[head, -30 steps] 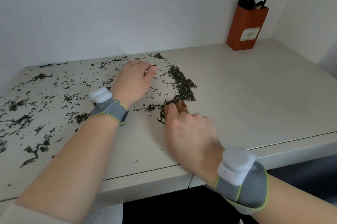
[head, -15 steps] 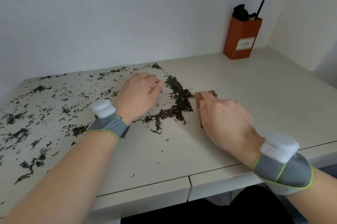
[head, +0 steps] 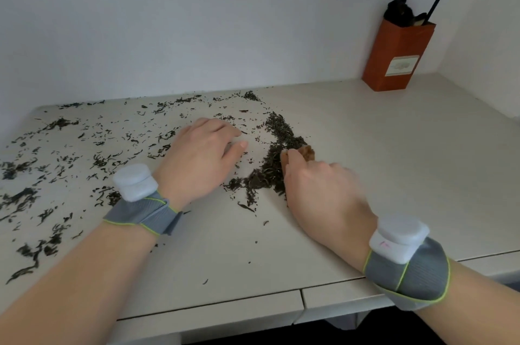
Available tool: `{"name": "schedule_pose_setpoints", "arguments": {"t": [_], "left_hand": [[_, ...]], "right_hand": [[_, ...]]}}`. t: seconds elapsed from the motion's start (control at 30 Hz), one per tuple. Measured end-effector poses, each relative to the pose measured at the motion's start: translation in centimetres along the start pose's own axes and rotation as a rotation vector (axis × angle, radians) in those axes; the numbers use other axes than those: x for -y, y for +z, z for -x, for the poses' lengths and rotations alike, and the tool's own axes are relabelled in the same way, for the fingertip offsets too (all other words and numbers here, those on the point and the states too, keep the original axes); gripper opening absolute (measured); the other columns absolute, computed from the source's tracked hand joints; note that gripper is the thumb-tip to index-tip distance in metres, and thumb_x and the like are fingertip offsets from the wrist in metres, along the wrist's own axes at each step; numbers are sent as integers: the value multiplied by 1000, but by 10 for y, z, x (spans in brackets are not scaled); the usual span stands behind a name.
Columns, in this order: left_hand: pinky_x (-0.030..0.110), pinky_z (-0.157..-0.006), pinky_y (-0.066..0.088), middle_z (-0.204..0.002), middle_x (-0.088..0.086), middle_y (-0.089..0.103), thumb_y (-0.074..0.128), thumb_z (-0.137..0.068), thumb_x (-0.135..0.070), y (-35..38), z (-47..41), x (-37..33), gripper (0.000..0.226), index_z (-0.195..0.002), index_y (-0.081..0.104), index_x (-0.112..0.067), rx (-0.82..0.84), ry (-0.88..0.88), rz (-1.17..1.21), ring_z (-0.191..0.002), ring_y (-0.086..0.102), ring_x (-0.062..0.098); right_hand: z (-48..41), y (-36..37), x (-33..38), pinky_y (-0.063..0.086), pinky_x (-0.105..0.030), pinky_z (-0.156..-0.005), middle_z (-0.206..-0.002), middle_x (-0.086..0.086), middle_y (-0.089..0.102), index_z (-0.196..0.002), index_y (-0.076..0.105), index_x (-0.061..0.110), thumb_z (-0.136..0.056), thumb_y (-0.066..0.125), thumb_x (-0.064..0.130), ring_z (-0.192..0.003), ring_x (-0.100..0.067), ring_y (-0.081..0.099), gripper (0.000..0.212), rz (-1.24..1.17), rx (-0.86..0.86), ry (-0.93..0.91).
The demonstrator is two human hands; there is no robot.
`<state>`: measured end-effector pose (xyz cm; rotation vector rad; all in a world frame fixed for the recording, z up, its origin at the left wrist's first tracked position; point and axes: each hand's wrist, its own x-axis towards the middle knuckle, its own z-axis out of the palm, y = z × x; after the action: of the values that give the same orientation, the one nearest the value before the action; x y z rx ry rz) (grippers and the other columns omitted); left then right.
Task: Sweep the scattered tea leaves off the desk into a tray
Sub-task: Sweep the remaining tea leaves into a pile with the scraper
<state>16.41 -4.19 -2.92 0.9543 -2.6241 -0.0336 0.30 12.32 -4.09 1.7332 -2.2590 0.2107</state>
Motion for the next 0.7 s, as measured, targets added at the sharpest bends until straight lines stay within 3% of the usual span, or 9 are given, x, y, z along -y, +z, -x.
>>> {"name": "schedule_pose_setpoints", "arguments": {"t": [0.07,0.17,0.33,0.5,0.7], "left_hand": [[52,-109,43,-133,-4,64,39,-106,-49,1,0,1,47,-130,66,-20,-6,5,13,-129,51,22],[51,-110,42,-133,-3,64,41,-106,-48,2,-1,4,45,-130,66,-20,-7,14,33,-129,51,23],[49,-111,42,-135,-6,63,38,-106,-50,4,1,4,47,-132,65,-22,-14,24,43,-130,50,19],[48,-113,41,-137,-6,61,37,-106,-50,4,0,4,47,-134,64,-23,-9,22,52,-132,48,18],[46,-112,41,-136,-7,62,41,-106,-48,5,1,5,45,-132,66,-22,-17,4,79,-132,48,17]], "right_hand": [[-3,-1,10,12,-31,-44,-66,-1,57,-102,42,18,-97,45,19,-48,-30,30,6,-7,-17,-14],[-6,-2,18,15,-31,-44,-67,-1,58,-100,42,19,-98,44,19,-44,-26,23,3,-31,-31,-25],[-7,-8,-3,46,-38,-53,-66,1,57,-101,43,24,-105,30,28,-55,-35,53,14,-206,-53,-12],[-29,-13,-56,51,-42,-57,-67,-2,59,-107,49,25,-106,24,36,-58,-35,56,28,-209,-74,82],[-47,5,-99,55,-43,-69,-82,-9,65,-120,53,20,-106,23,37,-71,-35,61,37,-53,33,216]]}}
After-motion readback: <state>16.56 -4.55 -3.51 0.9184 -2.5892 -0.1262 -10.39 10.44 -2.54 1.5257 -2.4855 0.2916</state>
